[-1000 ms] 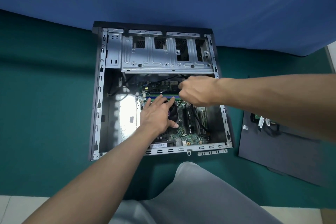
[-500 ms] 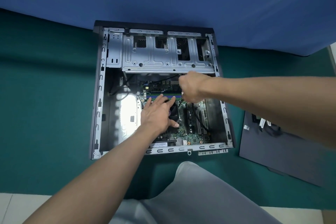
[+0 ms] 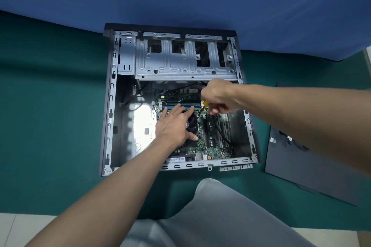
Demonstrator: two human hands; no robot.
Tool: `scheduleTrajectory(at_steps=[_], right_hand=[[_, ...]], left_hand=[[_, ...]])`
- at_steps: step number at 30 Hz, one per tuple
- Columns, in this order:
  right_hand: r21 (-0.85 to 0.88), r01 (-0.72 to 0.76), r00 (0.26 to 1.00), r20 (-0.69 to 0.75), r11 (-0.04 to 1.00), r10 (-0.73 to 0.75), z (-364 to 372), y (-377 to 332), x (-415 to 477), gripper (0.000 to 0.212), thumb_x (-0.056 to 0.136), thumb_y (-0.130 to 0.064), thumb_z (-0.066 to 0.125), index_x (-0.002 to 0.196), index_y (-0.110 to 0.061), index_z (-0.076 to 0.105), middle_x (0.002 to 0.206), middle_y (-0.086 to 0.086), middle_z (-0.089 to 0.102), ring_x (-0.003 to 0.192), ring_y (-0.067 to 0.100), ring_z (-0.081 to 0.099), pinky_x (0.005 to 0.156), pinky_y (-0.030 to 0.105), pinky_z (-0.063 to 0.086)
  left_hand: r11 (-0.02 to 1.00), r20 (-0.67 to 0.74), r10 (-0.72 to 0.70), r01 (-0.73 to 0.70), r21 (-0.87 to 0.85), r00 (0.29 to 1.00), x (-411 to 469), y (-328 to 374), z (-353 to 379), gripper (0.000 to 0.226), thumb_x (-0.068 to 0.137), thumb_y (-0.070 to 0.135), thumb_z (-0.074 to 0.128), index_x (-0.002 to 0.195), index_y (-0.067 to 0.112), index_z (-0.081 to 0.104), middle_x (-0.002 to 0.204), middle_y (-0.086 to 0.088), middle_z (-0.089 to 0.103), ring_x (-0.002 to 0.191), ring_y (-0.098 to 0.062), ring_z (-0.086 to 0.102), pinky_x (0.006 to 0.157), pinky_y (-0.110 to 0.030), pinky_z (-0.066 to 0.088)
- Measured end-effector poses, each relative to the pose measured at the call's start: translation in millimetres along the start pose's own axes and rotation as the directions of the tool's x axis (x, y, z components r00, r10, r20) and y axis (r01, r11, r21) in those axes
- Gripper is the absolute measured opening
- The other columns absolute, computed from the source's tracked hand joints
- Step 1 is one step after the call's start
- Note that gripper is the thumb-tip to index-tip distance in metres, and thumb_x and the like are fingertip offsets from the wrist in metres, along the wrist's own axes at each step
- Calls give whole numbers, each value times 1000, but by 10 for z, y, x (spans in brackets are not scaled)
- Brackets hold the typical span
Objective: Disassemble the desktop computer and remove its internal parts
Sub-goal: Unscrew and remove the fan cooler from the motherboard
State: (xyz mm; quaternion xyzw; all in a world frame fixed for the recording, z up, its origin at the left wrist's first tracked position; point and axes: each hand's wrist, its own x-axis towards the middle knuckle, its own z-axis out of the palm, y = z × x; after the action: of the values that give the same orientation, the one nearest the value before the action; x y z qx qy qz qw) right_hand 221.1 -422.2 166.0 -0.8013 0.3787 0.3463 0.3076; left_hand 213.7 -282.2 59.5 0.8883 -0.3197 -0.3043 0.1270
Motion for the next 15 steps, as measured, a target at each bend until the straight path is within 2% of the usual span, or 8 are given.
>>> scheduleTrajectory(at_steps=[3, 5, 7, 8, 9, 10, 12, 15], right_hand=[[-219, 68, 997, 38, 973, -61, -12, -30, 28, 22, 98, -8, 43, 78, -7, 53, 64, 8, 52, 45, 13, 40, 37, 21, 30], [-501, 210, 973, 21, 840, -231, -36, -21, -8, 20, 95, -13, 53, 76, -6, 56, 70, 7, 56, 54, 17, 49, 47, 25, 40], [-688, 306, 928, 63, 657, -366, -86, 15, -73, 27, 95, -15, 53, 68, -13, 46, 67, 0, 46, 56, 15, 47, 50, 24, 37], [-736, 355, 901, 105, 577, -421, -113, 42, -119, 37, 95, -12, 50, 65, -21, 31, 65, -2, 38, 55, 14, 44, 47, 23, 34], [-778, 392, 880, 162, 490, -447, -137, 80, -144, 40, 95, -8, 47, 66, -27, 28, 63, -3, 34, 55, 16, 45, 44, 22, 32], [-827, 426, 845, 219, 366, -488, -146, 121, -160, 35, 95, -6, 45, 63, -18, 37, 61, -1, 33, 56, 20, 47, 44, 24, 35], [-859, 478, 761, 299, 186, -576, -104, 183, -182, 33, 98, -11, 44, 67, -12, 36, 59, 1, 34, 61, 24, 50, 53, 27, 42], [-846, 519, 710, 348, 121, -612, -65, 173, -190, 26, 96, -9, 47, 71, -14, 45, 69, 6, 45, 65, 26, 54, 58, 32, 47]], left_hand=[[1000, 6, -2, 2, 10, 1000, -4, 8, -4, 102, 73, 58, 71, 153, 31, 14, 160, 1, 19, 148, -13, 3, 119, -39, -4], [1000, 7, -12, 12, 18, 1000, -5, 15, -9, 102, 73, 59, 70, 153, 32, 13, 160, 2, 18, 148, -12, 2, 119, -38, -5], [1000, 14, -14, 14, 21, 1000, -3, 16, -11, 101, 74, 59, 69, 153, 32, 13, 160, 2, 18, 148, -12, 2, 119, -38, -5], [1000, 16, -13, 13, 25, 1000, -2, 17, -11, 101, 74, 60, 69, 153, 32, 12, 160, 2, 18, 148, -12, 1, 119, -38, -5], [1000, 16, -11, 11, 29, 1000, -1, 20, -10, 101, 74, 60, 69, 153, 32, 12, 160, 1, 18, 148, -12, 1, 120, -39, -4], [999, 15, -10, 9, 33, 1000, 1, 20, -9, 101, 74, 59, 69, 153, 32, 12, 160, 1, 18, 148, -12, 2, 120, -39, -4], [999, 10, -12, 11, 34, 1000, -4, 19, -6, 101, 74, 59, 69, 153, 32, 12, 160, 1, 18, 149, -13, 2, 120, -40, -3], [1000, 11, -12, 12, 26, 1000, -8, 12, -12, 102, 73, 59, 69, 153, 32, 13, 160, 1, 18, 148, -12, 2, 120, -40, -3]])
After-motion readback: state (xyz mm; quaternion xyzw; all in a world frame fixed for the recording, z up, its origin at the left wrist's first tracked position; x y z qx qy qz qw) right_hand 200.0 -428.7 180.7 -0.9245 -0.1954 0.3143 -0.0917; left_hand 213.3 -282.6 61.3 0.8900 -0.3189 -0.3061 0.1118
